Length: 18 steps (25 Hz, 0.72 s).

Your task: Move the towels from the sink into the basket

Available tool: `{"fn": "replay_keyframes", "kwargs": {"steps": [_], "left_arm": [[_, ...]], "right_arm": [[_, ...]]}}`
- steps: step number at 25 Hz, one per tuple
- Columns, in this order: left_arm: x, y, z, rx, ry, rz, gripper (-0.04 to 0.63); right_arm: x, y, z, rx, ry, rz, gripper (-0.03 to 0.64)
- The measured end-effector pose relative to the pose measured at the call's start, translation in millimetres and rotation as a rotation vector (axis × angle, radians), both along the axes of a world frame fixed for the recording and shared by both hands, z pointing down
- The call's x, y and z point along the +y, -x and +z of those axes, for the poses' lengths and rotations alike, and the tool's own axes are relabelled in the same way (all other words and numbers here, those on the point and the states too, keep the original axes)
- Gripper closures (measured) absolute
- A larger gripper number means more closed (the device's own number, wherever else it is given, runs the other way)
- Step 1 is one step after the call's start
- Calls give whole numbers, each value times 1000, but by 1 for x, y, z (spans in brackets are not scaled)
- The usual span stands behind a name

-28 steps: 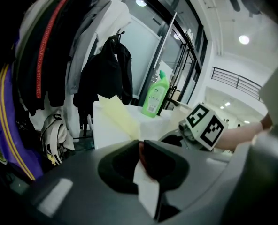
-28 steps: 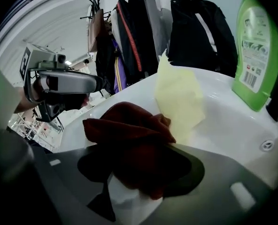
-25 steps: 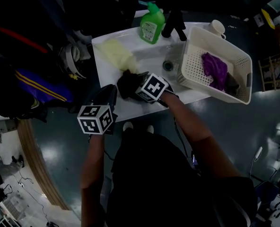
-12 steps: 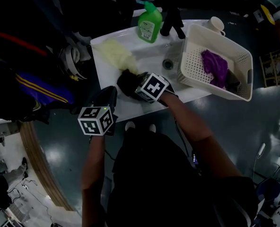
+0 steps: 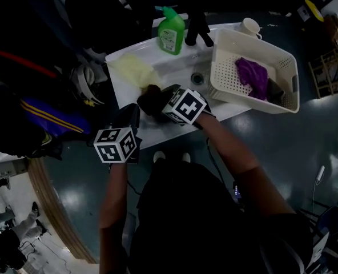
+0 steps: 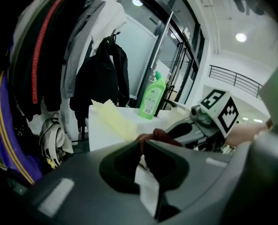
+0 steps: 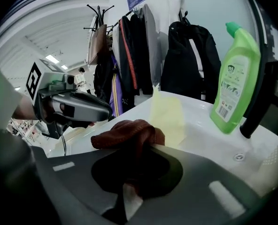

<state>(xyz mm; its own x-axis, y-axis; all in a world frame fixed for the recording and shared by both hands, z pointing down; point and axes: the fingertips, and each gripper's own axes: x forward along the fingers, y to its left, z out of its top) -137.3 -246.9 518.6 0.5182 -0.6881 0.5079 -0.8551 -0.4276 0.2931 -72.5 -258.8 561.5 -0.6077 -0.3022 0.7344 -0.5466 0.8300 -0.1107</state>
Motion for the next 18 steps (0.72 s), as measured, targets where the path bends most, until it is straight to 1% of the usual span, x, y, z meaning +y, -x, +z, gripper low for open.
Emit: {"fn": "replay_keyframes", "kwargs": {"steps": [8,18], "left_arm": [[-2,-8,-20,23,-47,9,572],[-2,-25,-53,46,-103,56,572]], "right_arm": [[8,-11,-29,-24,-42,54,583],[12,-30,-86,-23,-159,104,583]]}}
